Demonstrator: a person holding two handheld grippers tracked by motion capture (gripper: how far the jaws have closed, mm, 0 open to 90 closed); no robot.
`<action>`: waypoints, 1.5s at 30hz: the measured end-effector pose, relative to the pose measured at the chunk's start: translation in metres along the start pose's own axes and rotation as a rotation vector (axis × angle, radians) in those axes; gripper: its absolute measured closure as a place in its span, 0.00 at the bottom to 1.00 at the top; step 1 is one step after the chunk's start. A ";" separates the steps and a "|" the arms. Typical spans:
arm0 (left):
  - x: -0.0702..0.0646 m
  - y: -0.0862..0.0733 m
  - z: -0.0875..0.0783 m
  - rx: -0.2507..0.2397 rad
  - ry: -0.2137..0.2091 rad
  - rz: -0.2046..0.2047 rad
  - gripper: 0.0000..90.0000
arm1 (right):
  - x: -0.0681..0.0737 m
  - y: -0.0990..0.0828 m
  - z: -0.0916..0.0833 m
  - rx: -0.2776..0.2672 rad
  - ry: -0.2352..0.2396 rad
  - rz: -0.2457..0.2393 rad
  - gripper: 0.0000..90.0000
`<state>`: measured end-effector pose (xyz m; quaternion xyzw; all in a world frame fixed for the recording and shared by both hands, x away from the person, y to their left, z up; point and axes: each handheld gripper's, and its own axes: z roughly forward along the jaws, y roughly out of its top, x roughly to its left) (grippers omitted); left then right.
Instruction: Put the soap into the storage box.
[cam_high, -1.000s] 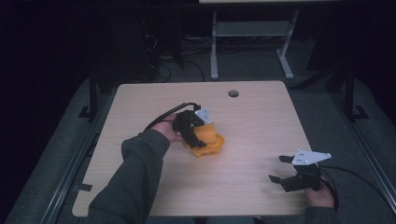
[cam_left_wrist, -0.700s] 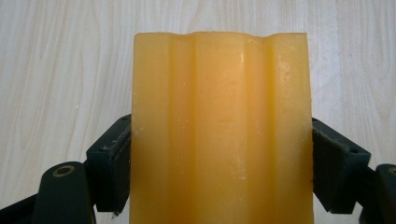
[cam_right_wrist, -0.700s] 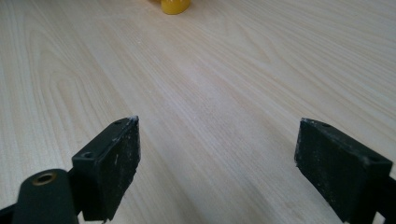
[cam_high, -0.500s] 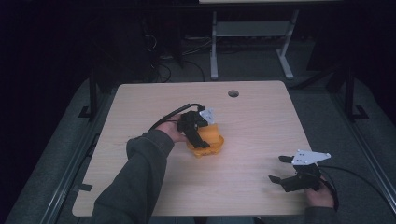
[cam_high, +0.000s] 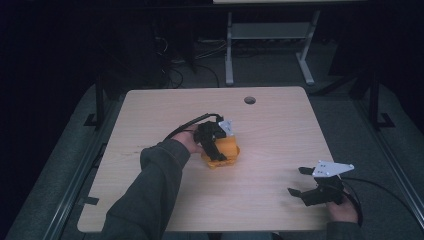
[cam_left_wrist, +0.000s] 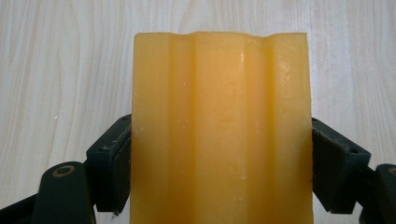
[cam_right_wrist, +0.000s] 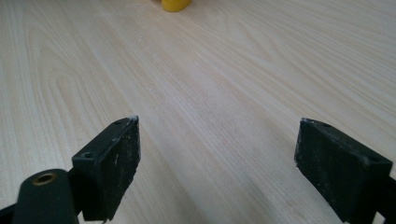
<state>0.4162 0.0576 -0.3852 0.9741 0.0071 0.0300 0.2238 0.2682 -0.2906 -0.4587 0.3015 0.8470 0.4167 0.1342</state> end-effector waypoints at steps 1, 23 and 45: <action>0.000 0.000 0.001 0.001 -0.005 -0.001 0.23 | 0.000 0.000 0.000 0.000 0.000 0.001 0.15; 0.006 -0.002 0.008 0.007 -0.032 -0.017 0.23 | 0.001 -0.001 0.000 0.005 0.000 0.002 0.15; 0.005 -0.003 0.001 0.003 -0.026 -0.020 0.22 | 0.001 0.000 0.000 0.008 0.003 -0.003 0.15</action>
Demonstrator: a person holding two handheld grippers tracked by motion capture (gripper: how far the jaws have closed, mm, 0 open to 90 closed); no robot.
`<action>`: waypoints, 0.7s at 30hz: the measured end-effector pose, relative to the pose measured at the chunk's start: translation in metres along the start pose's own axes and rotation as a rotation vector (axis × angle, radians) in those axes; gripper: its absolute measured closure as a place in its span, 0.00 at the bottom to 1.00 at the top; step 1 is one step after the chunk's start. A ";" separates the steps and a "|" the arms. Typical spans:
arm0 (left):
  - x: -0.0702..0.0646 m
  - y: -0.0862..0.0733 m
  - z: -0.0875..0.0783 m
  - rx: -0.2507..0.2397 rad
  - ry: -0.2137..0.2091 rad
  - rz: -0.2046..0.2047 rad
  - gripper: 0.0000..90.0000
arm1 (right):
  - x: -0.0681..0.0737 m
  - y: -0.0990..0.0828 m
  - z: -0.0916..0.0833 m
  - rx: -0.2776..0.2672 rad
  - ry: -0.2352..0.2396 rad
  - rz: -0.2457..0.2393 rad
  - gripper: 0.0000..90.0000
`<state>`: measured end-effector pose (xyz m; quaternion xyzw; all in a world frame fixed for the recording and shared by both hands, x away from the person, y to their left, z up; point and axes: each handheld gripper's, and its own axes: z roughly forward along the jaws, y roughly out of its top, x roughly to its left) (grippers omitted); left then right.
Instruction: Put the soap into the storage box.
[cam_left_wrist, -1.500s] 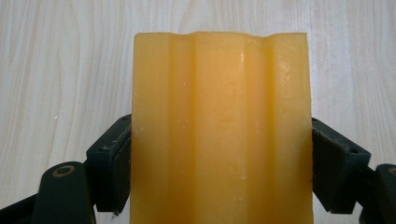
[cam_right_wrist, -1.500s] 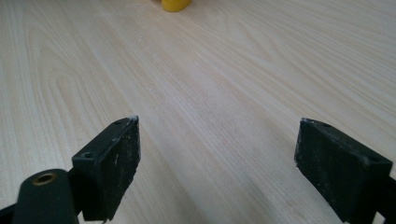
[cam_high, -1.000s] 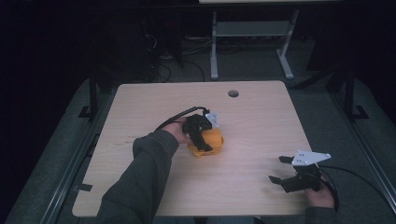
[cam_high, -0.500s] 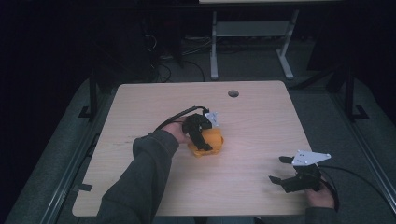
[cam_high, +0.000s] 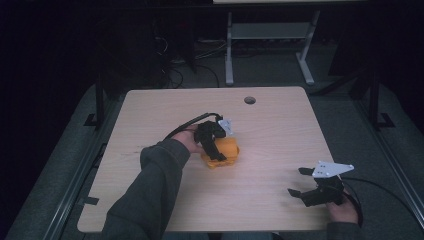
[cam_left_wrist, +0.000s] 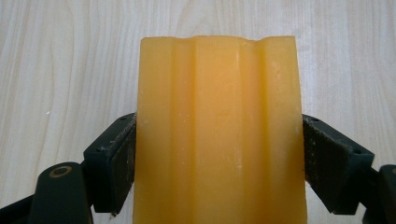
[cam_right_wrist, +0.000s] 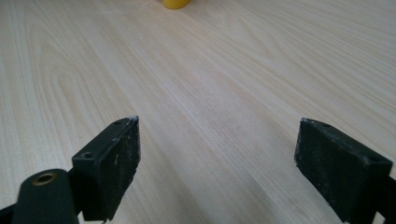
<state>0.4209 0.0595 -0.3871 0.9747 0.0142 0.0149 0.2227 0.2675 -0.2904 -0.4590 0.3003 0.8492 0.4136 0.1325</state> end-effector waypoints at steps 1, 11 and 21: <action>0.000 0.000 0.000 -0.001 0.001 0.000 0.22 | 0.000 0.000 0.000 0.000 0.000 -0.001 0.15; -0.002 -0.001 -0.007 0.001 0.017 0.003 0.22 | 0.000 0.000 0.000 -0.002 -0.002 0.002 0.15; -0.006 -0.005 -0.021 -0.016 0.041 0.005 0.22 | 0.000 0.000 -0.001 -0.003 -0.007 0.004 0.15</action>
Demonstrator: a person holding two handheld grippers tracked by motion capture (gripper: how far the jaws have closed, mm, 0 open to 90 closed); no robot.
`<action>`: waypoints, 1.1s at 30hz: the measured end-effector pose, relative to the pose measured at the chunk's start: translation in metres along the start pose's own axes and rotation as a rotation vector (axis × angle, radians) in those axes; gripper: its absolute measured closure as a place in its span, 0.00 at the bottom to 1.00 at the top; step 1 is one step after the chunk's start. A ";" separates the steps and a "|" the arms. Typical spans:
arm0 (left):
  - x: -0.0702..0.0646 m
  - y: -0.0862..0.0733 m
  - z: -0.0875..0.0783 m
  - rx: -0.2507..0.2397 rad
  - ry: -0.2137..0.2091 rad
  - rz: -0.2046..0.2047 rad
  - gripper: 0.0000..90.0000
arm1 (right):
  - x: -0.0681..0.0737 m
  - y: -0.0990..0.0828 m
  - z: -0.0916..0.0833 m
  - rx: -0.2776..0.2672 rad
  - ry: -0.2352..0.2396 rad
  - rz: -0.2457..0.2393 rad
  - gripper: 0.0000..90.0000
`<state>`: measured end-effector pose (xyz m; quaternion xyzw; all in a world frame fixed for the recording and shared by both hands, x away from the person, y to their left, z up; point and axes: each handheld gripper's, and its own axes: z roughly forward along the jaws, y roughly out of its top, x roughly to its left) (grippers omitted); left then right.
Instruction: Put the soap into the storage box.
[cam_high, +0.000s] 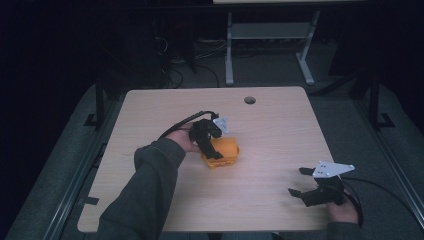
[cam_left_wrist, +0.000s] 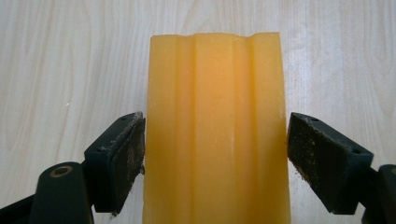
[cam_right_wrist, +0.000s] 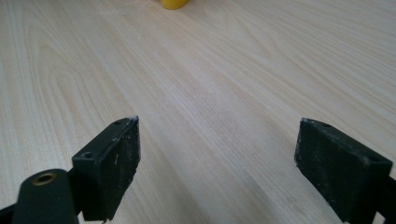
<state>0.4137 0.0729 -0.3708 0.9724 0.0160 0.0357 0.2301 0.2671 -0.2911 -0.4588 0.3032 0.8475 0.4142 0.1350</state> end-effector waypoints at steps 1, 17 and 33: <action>0.000 -0.001 -0.002 -0.003 0.004 -0.003 0.22 | 0.000 0.000 0.000 0.002 0.000 0.001 0.15; -0.008 -0.009 -0.025 -0.029 0.039 -0.008 0.23 | 0.000 0.000 0.001 0.004 -0.001 0.006 0.15; -0.019 -0.023 -0.038 -0.044 0.058 -0.026 0.23 | 0.000 0.000 0.002 0.009 -0.008 0.005 0.15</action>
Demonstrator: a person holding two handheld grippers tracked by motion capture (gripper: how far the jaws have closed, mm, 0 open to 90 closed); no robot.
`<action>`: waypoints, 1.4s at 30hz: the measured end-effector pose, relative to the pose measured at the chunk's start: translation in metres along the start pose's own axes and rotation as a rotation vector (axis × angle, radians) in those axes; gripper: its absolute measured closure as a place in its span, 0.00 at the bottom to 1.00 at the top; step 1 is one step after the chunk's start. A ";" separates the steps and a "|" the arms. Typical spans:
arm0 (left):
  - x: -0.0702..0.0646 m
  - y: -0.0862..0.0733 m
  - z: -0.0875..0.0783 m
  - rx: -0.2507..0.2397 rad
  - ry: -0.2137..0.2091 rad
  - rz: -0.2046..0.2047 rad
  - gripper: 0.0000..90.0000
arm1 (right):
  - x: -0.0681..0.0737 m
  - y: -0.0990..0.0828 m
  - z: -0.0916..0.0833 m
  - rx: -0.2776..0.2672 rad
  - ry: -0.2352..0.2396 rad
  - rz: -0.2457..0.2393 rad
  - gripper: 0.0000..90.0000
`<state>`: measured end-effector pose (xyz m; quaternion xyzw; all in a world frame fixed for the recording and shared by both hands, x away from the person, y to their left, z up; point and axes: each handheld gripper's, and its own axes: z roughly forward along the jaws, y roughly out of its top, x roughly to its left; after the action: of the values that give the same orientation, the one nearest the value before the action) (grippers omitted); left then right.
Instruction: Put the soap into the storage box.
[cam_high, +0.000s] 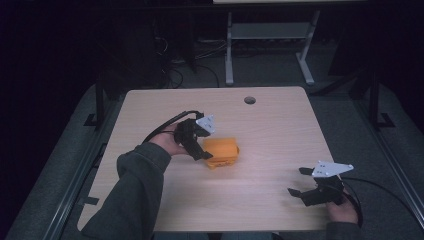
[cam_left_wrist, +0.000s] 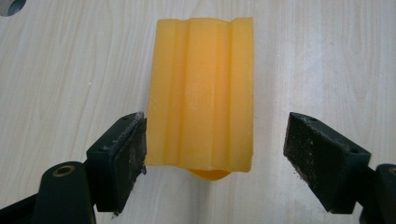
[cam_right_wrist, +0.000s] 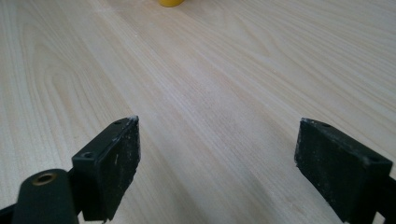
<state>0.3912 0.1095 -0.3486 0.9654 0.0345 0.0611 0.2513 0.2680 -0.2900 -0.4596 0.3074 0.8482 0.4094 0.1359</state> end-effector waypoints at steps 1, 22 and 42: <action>-0.002 -0.001 -0.002 -0.001 0.001 -0.002 0.23 | 0.000 0.000 0.000 0.001 -0.001 -0.001 0.15; -0.020 -0.019 -0.010 -0.023 0.011 -0.038 0.24 | -0.001 0.000 0.001 0.009 -0.010 -0.001 0.15; -0.037 -0.044 -0.021 -0.066 0.033 -0.069 0.24 | -0.001 0.000 0.001 0.022 -0.021 0.005 0.15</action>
<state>0.3500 0.1548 -0.3556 0.9536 0.0699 0.0693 0.2844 0.2691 -0.2900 -0.4606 0.3152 0.8504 0.3971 0.1406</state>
